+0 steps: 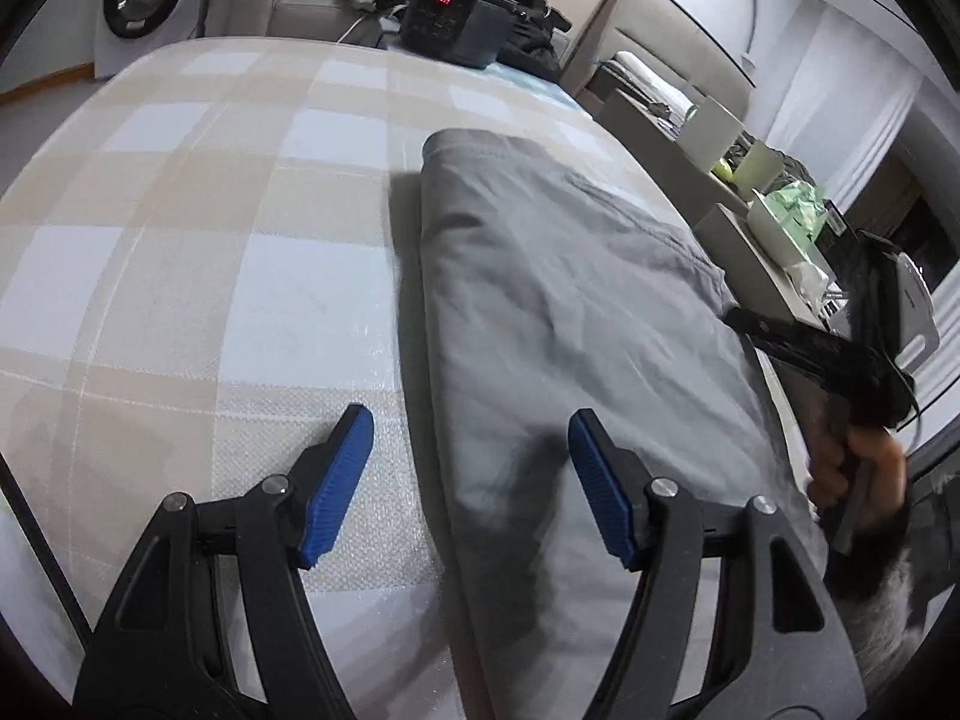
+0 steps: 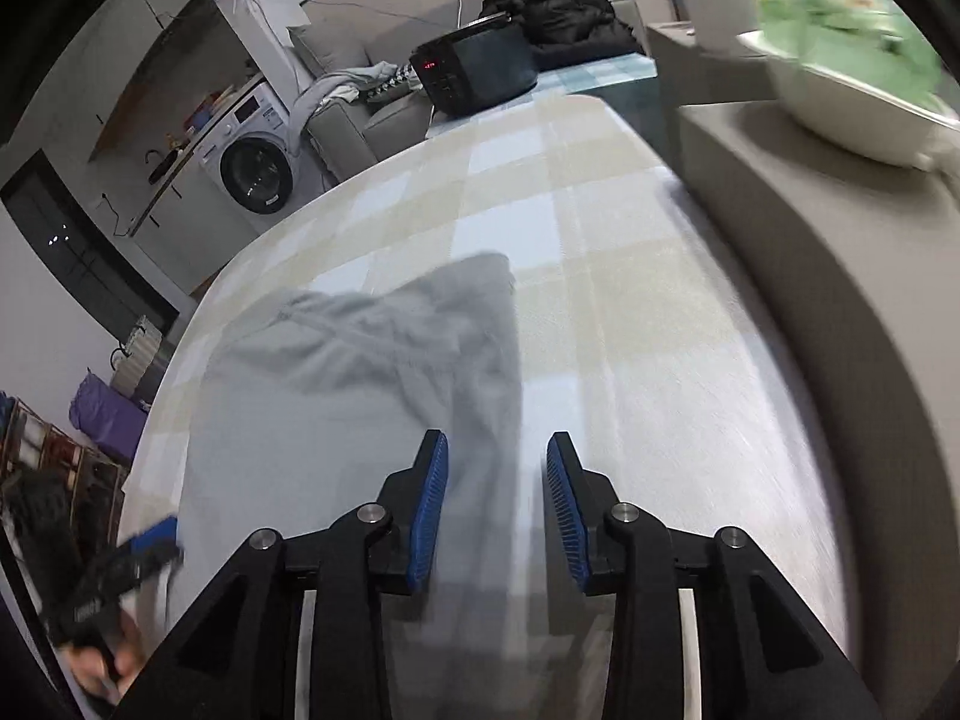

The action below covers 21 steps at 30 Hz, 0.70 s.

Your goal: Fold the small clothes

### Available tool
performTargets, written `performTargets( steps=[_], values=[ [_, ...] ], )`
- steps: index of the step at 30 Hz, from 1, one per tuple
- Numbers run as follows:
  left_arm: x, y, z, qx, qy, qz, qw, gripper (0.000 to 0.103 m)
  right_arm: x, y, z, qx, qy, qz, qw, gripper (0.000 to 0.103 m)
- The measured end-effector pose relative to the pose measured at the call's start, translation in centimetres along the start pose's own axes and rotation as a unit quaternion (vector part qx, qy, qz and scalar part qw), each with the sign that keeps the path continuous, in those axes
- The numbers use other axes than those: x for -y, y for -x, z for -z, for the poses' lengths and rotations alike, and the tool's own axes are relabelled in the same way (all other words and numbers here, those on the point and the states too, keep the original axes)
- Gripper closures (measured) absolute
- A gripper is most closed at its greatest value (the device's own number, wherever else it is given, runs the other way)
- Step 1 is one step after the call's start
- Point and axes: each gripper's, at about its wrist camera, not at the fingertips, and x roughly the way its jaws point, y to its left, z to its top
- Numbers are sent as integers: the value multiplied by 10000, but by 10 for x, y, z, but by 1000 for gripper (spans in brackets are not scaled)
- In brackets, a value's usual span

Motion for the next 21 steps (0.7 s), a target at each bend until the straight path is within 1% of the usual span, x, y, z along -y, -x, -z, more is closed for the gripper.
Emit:
performTargets(
  steps=[3, 6, 7, 8, 9, 10, 11, 12, 15, 21],
  values=[
    [0, 1, 3, 11, -81, -15, 10000, 38, 5, 18, 25, -215, 17, -500, 9985, 57],
    [7, 2, 5, -5, -82, 132, 9999, 38, 3, 22, 44, -473, -56, -841, 9953, 57],
    [9, 1, 6, -44, -111, 243, 9996, 38, 0, 23, 47, -457, -6, -938, 9945, 57],
    [21, 0, 9, -88, -136, 375, 9992, 48, -4, 23, 50, -447, 40, -920, 9947, 58],
    [24, -1, 10, -144, -146, 486, 9986, 56, -8, 21, 50, -416, 99, -868, 9953, 64],
    [25, 0, 10, -95, -176, 422, 9989, 61, -10, 19, 52, -411, 120, -853, 9954, 71],
    [27, 0, 10, -85, -230, 381, 9990, 72, -13, 15, 51, -426, 114, -872, 9952, 73],
    [28, 0, 10, -99, -220, 379, 9990, 78, -14, 12, 52, -429, 93, -890, 9951, 74],
    [21, 0, 7, -81, -10, 437, 9990, 82, -18, 10, 53, -394, 111, -886, 9952, 75],
    [17, -4, 2, -63, 42, 411, 9991, 85, -25, 9, 58, -366, 141, -922, 9950, 78]
  ],
)
